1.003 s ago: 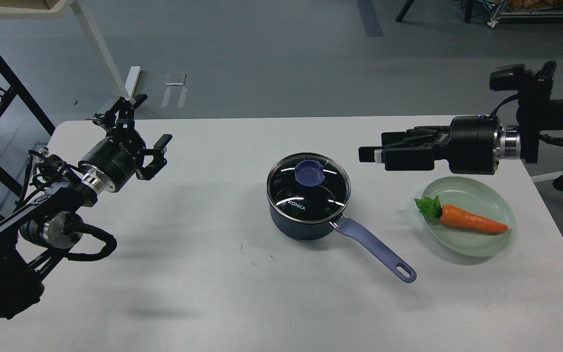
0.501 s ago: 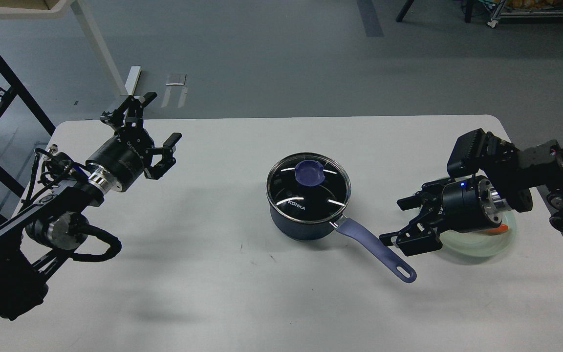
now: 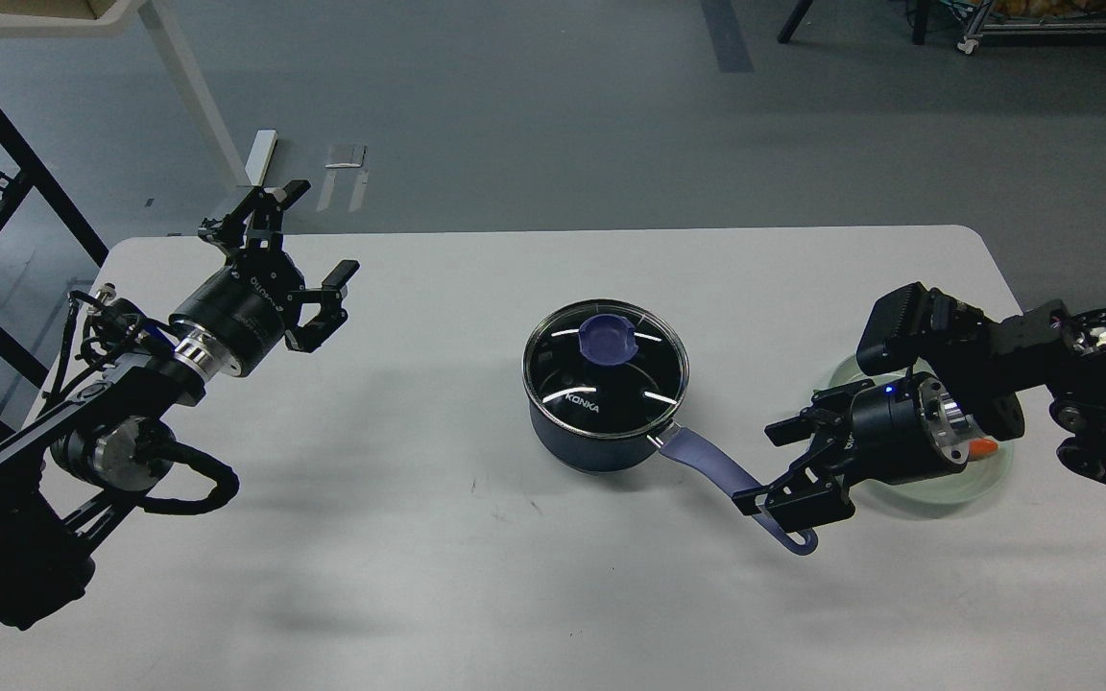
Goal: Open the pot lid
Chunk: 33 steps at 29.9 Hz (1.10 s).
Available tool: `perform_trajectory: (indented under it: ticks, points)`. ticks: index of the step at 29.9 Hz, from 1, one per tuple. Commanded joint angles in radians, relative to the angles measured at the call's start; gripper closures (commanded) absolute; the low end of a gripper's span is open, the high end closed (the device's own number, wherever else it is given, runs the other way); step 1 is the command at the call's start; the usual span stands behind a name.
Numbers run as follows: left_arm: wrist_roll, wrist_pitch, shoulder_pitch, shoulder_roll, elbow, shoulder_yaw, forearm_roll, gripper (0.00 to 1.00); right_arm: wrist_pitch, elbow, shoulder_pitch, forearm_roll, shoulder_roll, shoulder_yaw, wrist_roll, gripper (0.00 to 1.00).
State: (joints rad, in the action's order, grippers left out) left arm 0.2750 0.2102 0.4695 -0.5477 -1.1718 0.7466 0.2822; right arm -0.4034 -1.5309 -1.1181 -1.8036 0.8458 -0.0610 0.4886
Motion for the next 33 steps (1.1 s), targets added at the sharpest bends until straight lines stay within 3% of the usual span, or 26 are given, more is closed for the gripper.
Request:
perform_trajectory:
  ticks: [1,8,15,23,33]
  points:
    - [0.01,0.0,-0.003,-0.003,0.0,0.002,0.0,0.01,0.0,0.0,0.009,0.0,-0.002,-0.002,0.0,0.07]
    - [0.015,0.002,-0.003,-0.006,0.0,0.008,0.0,0.01,0.0,0.008,0.043,-0.005,-0.011,-0.003,0.0,0.12]
    - [0.015,0.0,-0.006,-0.005,-0.005,0.01,0.0,0.01,0.0,0.032,0.058,-0.006,-0.039,-0.003,0.0,0.31]
    - [0.016,0.002,-0.006,-0.005,-0.009,0.01,0.0,0.01,0.0,0.078,0.058,-0.008,-0.068,-0.002,0.0,0.37]
    - [0.016,0.009,-0.008,-0.005,-0.009,0.008,0.005,0.01,0.002,0.103,0.057,-0.006,-0.088,-0.002,0.0,0.54]
